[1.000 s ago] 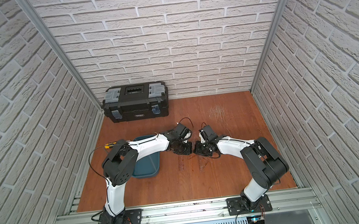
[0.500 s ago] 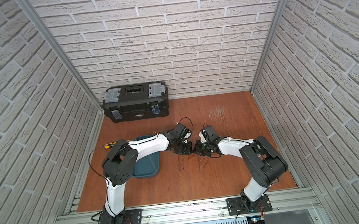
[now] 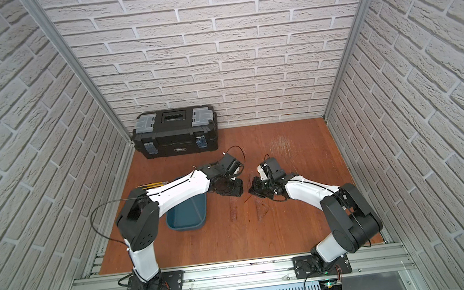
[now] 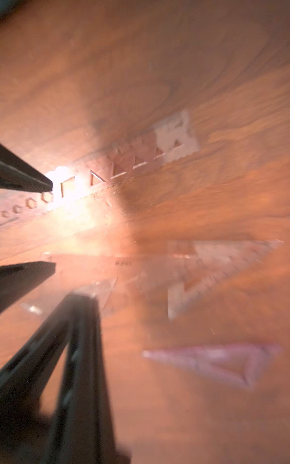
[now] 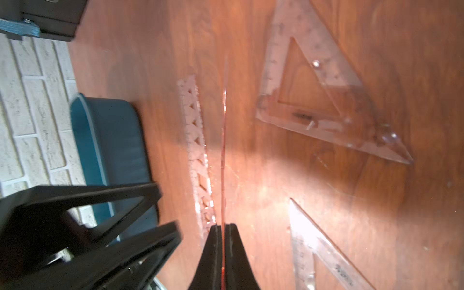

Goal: Put the scattered rulers into the storage box
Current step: Pick up the ruler from the center of the board, then place the ruler in the storage box.

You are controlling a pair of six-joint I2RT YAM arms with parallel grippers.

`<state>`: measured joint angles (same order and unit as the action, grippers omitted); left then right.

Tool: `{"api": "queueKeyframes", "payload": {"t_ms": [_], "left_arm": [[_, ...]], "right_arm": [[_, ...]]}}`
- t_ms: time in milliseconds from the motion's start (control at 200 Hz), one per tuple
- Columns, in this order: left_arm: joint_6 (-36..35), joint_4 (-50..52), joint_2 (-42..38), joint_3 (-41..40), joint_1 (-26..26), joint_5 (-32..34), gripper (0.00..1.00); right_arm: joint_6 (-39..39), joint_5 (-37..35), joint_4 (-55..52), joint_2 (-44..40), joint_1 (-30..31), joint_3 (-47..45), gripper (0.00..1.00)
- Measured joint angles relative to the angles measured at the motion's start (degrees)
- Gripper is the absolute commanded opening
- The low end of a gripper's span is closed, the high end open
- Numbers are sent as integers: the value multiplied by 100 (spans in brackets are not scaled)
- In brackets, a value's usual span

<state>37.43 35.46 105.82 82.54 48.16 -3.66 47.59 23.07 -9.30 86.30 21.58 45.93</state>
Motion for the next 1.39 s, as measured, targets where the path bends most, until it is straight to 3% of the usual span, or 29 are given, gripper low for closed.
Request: {"api": "queueKeyframes", "payload": {"t_ms": [270,560,999,1394], "left_arm": [[-33,267,-1300,-44,-72,577,50],[142,577,-2688,-1091,-603,1034,50],[769,1139,-4730,-2673,-1655,1211,52],[1023,1482,-5565,-3169,-2074,1193,53]], "right_arm": [[-4,83,-321,-39,256,761,3],[2,118,-411,262,1010,1766,3],[179,61,-420,1746,2269,3075,3],[173,-26,-479,3145,2865,4406,3]]}}
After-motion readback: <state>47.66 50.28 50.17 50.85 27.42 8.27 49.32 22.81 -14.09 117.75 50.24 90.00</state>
